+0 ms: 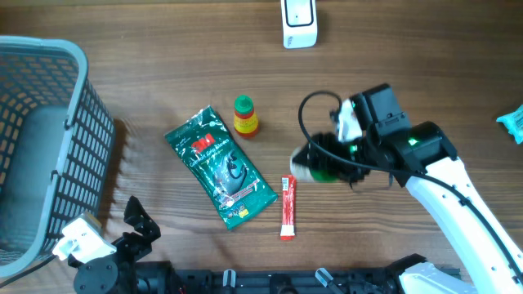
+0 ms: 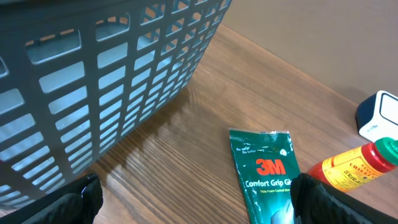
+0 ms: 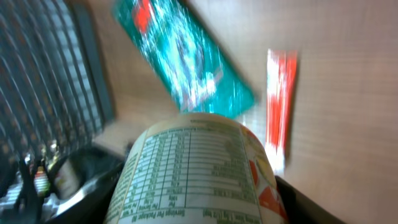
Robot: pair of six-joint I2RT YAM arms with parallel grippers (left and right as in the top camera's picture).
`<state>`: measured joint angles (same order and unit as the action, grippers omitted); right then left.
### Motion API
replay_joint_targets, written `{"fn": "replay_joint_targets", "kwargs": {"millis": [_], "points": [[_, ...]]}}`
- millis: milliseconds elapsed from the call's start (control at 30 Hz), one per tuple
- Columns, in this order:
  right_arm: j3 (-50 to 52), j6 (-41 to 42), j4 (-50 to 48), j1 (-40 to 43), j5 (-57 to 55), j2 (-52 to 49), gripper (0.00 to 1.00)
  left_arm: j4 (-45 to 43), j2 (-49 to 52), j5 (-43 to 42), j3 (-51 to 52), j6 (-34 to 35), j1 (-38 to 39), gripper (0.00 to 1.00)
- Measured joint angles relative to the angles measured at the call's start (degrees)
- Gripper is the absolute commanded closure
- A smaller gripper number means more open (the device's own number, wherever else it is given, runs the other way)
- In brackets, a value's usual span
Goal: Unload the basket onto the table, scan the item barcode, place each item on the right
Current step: 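Lift the jar and carry it up to the white scanner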
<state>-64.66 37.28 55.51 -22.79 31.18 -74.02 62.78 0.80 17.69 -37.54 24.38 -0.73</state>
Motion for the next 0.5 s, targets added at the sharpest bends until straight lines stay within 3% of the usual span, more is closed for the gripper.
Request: {"fn": "replay_joint_targets", "kwargs": {"millis": [67, 300, 500], "points": [[-0.13, -0.79, -9.38, 0.00, -7.08, 0.00, 0.30, -0.04, 0.00, 0.00, 0.00, 0.00, 0.00, 0.00], [-0.17, -6.36, -33.03, 0.00, -30.25, -3.39, 0.35, -0.04, -0.02, -0.02, 0.00, 0.00, 0.00, 0.00], [-0.31, -18.97, -59.19, 0.00, -38.60, -17.92, 0.35, -0.09, 0.00, 0.00, 0.00, 0.00, 0.00, 0.00]]}}
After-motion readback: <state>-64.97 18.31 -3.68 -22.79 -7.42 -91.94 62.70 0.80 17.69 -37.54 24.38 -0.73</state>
